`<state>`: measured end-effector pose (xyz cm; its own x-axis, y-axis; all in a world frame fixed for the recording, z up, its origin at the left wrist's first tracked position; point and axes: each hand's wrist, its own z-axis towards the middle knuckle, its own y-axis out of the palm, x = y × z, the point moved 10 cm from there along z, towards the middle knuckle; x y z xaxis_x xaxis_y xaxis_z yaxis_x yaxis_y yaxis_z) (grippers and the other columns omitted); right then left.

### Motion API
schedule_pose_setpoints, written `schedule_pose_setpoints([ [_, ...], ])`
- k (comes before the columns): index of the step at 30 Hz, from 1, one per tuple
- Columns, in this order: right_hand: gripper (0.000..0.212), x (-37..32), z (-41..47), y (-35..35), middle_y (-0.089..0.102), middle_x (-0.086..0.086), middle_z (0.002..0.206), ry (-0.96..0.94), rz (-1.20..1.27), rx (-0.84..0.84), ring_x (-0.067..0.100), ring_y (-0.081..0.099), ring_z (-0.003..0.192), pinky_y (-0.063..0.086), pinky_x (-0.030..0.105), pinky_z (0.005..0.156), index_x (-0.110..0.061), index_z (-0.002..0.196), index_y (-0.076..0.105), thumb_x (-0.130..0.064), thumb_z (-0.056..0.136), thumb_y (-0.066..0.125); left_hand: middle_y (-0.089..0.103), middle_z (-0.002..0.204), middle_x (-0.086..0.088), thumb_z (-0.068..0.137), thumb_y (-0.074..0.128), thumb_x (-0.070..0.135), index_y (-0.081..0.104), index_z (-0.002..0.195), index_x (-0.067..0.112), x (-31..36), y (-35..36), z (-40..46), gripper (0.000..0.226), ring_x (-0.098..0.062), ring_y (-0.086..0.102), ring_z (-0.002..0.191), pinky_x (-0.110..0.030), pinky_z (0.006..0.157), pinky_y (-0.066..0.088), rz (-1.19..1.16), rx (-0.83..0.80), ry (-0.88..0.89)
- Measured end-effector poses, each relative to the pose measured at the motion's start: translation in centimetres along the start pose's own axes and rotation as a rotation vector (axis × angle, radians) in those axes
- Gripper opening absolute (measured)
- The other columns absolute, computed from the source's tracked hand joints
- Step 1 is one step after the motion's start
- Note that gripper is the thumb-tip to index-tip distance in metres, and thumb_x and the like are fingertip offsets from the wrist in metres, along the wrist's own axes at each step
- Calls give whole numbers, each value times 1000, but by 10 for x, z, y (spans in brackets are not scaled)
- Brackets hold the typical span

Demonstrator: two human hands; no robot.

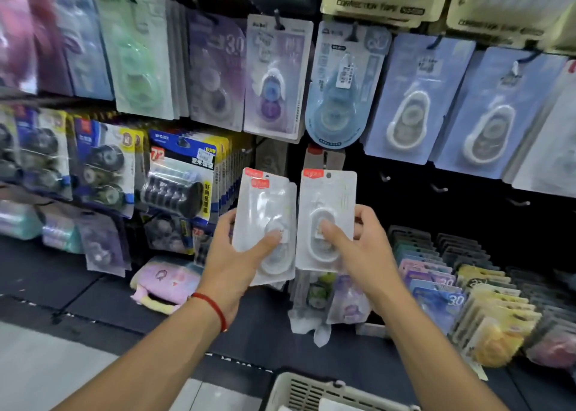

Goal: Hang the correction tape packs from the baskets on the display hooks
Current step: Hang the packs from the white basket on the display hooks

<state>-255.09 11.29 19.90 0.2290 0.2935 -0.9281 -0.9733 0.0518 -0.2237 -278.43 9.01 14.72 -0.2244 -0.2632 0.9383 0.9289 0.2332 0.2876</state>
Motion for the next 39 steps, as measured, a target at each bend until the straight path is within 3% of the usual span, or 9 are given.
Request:
schedule_pose_setpoints([
  [7, 34, -2, 21, 5, 76, -10, 113, -26, -47, 76, 9, 74, 102, 62, 46, 89, -38, 122, 57, -45, 94, 76, 76, 118, 13, 67, 96, 43, 63, 121, 48, 11, -18, 8, 64, -11, 74, 109, -39, 93, 59, 1, 61, 80],
  [16, 34, 14, 32, 9, 72, -25, 101, -98, -132, 250, -9, 67, 96, 47, 3, 70, -39, 128, 57, -42, 98, 71, 74, 117, 16, 76, 90, 33, 58, 131, 39, 22, -17, -3, 64, -5, 73, 106, -26, 86, 61, 15, 101, 97],
  [19, 33, 21, 62, 13, 71, -16, 111, -70, -173, 299, 4, 66, 103, 45, 7, 74, -28, 131, 60, -41, 101, 68, 74, 114, 22, 76, 93, 36, 57, 131, 39, 22, -7, -8, 66, 1, 73, 101, -14, 76, 58, 11, 103, 119],
  [22, 41, 31, 90, 11, 72, 6, 120, 33, -295, 325, 30, 65, 113, 46, 31, 81, -16, 134, 60, -43, 102, 63, 74, 112, 23, 70, 97, 40, 58, 128, 41, 18, 6, -11, 70, 1, 73, 99, -12, 73, 57, -13, 82, 98],
  [26, 65, 43, 88, 10, 51, 21, 147, 162, -452, 246, 42, 46, 138, 44, 47, 106, -8, 154, 43, -51, 106, 52, 76, 111, 21, 64, 93, 40, 57, 129, 40, 9, 13, -11, 75, -1, 75, 100, -15, 73, 59, -50, 50, 48],
  [29, 48, 30, 53, 11, 51, 4, 145, 57, -331, 185, 18, 51, 132, 43, 43, 113, -24, 146, 52, -50, 106, 52, 77, 114, 15, 61, 95, 36, 58, 129, 39, 1, 12, -10, 77, -7, 76, 103, -19, 75, 61, -93, 35, 5],
  [31, 31, 22, 24, 23, 60, -10, 134, 5, -164, 34, 1, 59, 119, 49, 40, 110, -33, 128, 62, -51, 105, 53, 78, 114, 11, 59, 95, 32, 57, 130, 35, -1, 15, -10, 80, -10, 76, 104, -20, 76, 61, -118, 13, -17],
  [34, 39, 10, -14, 41, 73, -18, 119, -1, -74, -199, 1, 68, 110, 57, 28, 95, -39, 123, 67, -64, 94, 59, 79, 115, 5, 57, 95, 30, 56, 132, 30, -5, 23, -13, 84, -15, 77, 105, -24, 76, 62, -163, -37, -60],
  [39, 29, 10, -27, 30, 74, -19, 111, -6, -60, -158, 3, 71, 102, 59, 26, 88, -35, 119, 64, -40, 94, 77, 79, 117, -1, 65, 89, 38, 57, 131, 25, -9, 36, -21, 75, -24, 77, 107, -34, 77, 65, -257, -92, -149],
])
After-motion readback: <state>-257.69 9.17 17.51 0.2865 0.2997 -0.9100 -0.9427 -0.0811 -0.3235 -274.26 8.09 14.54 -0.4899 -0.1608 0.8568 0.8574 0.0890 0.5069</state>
